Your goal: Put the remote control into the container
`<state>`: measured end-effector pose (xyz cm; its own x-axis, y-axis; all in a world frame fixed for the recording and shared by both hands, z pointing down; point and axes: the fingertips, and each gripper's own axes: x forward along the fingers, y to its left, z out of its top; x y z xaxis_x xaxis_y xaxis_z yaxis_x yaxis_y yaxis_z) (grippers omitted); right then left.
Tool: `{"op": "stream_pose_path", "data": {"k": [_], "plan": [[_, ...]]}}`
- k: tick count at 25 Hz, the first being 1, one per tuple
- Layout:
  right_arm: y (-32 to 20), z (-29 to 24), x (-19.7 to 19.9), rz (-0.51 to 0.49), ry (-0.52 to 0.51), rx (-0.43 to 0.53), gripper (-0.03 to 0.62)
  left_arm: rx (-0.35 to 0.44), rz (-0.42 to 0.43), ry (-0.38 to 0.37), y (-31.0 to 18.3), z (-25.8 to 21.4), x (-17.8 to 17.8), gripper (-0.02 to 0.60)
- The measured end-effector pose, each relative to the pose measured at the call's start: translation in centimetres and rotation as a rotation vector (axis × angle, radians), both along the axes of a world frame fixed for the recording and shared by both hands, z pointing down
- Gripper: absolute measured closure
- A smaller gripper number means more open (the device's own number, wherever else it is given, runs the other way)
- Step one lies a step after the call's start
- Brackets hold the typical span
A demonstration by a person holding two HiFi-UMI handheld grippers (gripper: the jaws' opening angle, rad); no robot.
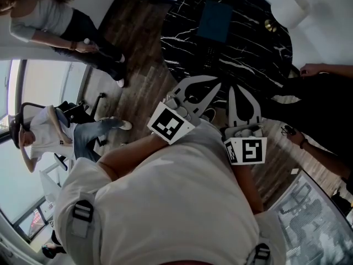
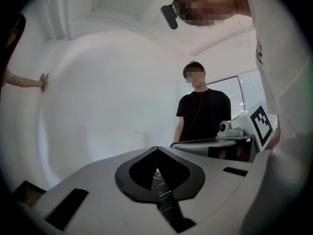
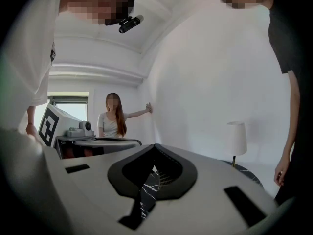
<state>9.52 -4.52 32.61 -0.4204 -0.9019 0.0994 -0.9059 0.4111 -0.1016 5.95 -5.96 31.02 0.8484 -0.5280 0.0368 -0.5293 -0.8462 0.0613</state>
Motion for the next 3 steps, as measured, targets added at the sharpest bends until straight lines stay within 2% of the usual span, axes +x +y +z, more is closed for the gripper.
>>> {"op": "stream_pose_path", "data": {"k": [3], "plan": [[-0.15, -0.06, -0.04, 0.003, 0.000, -0.002, 0.583, -0.008, -0.006, 0.004, -0.26, -0.02, -0.23, 0.575]]}}
